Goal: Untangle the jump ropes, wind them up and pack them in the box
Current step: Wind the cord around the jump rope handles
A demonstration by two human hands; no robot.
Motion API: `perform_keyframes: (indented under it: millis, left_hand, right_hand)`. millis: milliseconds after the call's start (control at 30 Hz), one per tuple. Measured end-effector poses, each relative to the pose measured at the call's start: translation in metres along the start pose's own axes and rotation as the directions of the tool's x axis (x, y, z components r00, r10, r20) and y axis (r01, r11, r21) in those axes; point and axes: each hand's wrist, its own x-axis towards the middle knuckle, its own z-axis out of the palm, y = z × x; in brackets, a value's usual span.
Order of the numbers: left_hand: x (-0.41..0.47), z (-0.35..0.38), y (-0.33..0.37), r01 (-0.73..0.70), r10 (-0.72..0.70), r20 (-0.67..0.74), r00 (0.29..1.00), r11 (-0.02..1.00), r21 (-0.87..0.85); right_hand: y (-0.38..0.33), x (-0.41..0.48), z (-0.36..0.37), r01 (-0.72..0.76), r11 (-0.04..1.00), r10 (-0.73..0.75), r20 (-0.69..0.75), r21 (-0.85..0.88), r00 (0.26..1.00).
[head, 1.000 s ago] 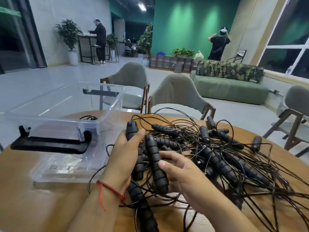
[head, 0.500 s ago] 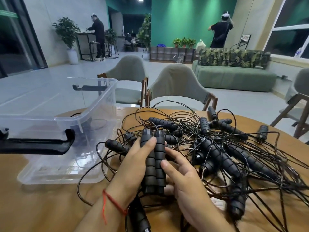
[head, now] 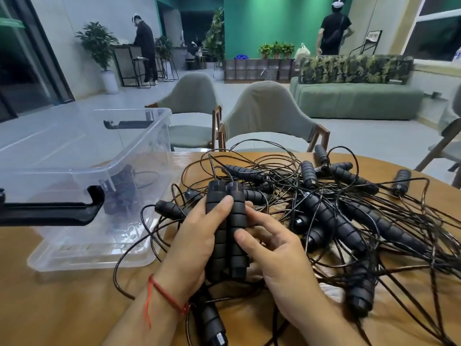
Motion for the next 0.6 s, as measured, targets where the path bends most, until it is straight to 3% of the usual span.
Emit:
perform_keyframes:
  millis: [600]
  left_hand:
    - [-0.0062,-0.0076,0.0052,0.106,-0.095,0.057,0.994,0.962,-0.252]
  right_hand:
    - [-0.0037,-0.0027,0.0055,0.066,0.997,-0.064,0.033,-0.051,0.997]
